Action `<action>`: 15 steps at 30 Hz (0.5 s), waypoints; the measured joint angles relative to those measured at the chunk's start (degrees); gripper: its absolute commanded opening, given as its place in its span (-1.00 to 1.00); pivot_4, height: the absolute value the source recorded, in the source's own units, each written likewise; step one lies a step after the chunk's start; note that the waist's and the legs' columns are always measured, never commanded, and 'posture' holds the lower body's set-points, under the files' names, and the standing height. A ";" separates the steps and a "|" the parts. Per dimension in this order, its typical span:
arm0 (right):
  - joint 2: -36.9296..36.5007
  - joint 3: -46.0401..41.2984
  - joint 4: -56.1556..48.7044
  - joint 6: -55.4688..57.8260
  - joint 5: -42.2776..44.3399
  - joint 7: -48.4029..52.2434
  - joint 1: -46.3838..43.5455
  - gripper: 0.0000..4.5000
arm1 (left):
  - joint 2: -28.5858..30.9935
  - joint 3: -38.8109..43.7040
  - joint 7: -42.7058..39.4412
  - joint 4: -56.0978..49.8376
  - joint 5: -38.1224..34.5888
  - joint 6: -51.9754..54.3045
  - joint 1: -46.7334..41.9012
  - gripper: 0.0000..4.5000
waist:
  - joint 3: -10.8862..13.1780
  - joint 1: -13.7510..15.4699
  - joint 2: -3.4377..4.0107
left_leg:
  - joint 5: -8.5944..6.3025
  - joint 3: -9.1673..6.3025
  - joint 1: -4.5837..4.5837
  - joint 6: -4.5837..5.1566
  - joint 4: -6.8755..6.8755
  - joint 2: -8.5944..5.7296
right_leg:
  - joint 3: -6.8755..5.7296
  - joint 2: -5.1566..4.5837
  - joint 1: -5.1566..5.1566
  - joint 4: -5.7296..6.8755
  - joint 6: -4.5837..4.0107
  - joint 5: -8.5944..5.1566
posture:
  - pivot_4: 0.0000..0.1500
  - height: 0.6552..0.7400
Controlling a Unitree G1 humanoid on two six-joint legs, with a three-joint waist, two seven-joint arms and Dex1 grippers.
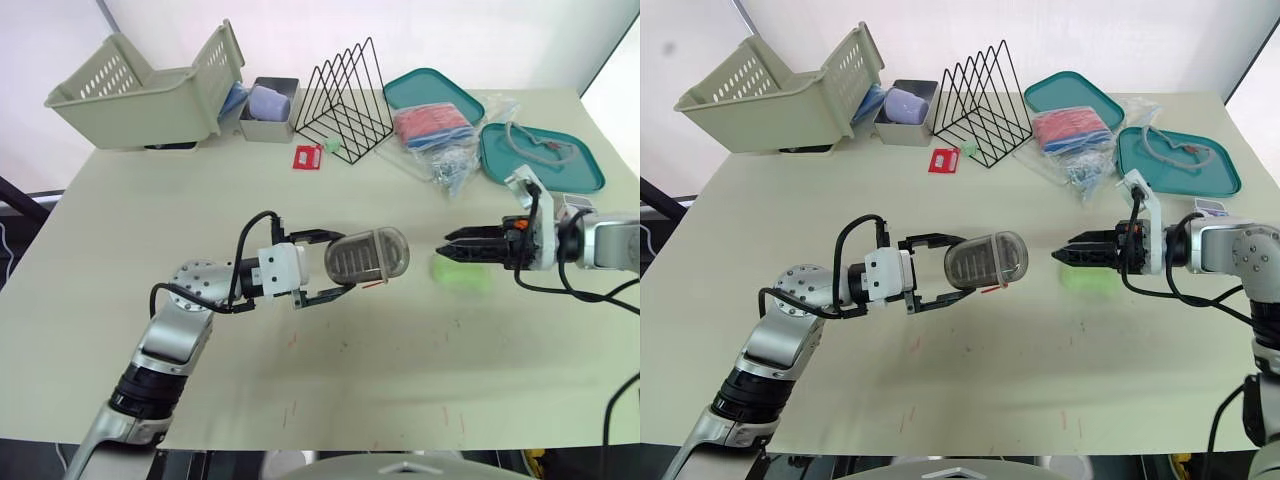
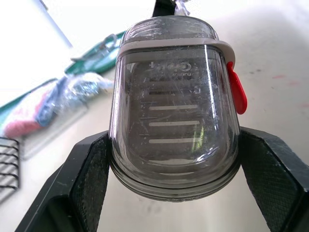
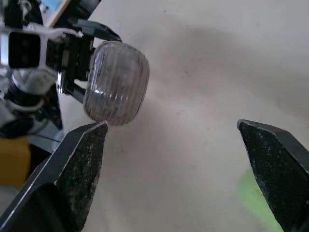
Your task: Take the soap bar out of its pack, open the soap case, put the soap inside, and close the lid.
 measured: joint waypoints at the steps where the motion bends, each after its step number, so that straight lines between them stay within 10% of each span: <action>1: 1.27 -1.01 0.28 2.13 0.80 -1.34 -0.72 1.00 | -0.10 -0.06 0.14 0.00 0.32 -0.44 -0.13 0.55 | 0.00 0.01 0.00 | 0.00 0.00 -0.02 0.00 0.00 0.00 | 0.00 0.00 -0.01 0.00 0.00 0.00 | 1.00 1.00; 15: 5.97 -3.41 -1.93 9.45 12.84 -13.00 -3.06 1.00 | -0.29 -1.72 0.27 0.04 1.93 -2.71 -1.77 0.55 | 0.00 -0.15 0.00 | 0.00 -0.02 -0.06 0.01 -0.01 0.01 | -0.02 0.01 -0.03 -0.01 0.01 0.00 | 1.00 1.00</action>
